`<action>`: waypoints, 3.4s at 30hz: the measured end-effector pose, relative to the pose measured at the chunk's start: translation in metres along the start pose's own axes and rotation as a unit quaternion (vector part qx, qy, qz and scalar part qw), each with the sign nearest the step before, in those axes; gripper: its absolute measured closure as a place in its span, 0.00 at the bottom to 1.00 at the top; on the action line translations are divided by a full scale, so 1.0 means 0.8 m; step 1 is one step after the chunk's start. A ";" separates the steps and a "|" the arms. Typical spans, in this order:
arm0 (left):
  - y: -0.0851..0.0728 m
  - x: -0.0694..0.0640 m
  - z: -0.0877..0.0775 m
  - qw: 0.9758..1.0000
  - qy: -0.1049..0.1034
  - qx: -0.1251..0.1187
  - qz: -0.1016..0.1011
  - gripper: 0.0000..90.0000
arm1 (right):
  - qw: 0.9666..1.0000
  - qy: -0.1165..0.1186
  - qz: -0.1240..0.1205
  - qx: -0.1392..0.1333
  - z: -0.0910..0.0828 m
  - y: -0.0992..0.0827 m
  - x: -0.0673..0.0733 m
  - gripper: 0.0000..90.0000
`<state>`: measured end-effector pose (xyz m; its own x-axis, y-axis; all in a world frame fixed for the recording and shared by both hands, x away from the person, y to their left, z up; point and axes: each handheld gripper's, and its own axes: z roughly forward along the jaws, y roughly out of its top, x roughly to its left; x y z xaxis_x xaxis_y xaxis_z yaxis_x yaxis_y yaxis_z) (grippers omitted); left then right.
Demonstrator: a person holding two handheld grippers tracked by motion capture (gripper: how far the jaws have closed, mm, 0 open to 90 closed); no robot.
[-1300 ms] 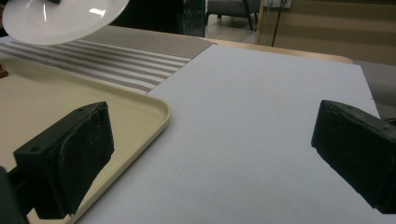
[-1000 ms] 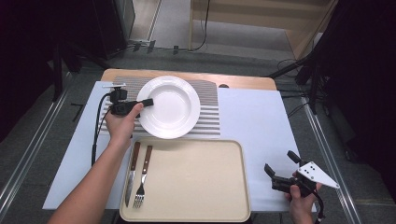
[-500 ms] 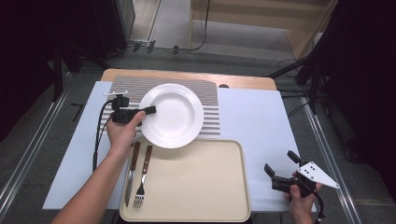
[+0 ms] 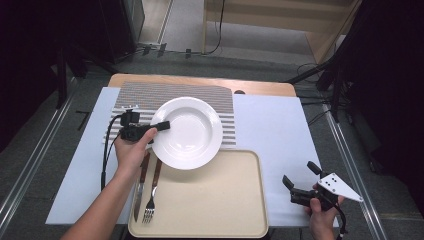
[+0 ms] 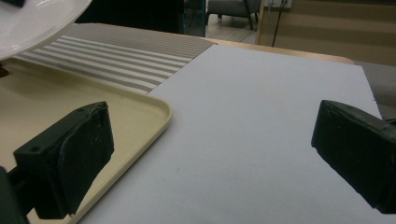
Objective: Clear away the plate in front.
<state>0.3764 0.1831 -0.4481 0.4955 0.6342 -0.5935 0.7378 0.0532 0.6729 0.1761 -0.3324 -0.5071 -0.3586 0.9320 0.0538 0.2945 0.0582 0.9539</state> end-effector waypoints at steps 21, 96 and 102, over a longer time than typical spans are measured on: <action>-0.049 -0.019 -0.015 0.999 -0.035 0.020 0.002 0.91 | 1.000 -0.001 0.000 0.001 0.000 0.000 0.001 0.00; -0.107 -0.025 0.012 0.990 -0.023 0.135 0.027 0.75 | 1.000 -0.011 0.005 0.000 -0.003 -0.001 0.000 0.00; -0.107 -0.020 0.009 0.990 -0.004 0.139 0.031 0.76 | 1.000 -0.011 0.006 0.001 -0.002 -0.001 0.000 0.00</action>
<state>0.3087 0.1629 -0.4994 0.5466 0.6228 -0.5597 0.8031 -0.2008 0.5610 0.1743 -0.3329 -0.5070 -0.3348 0.9405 0.0580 0.3001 0.0481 0.9527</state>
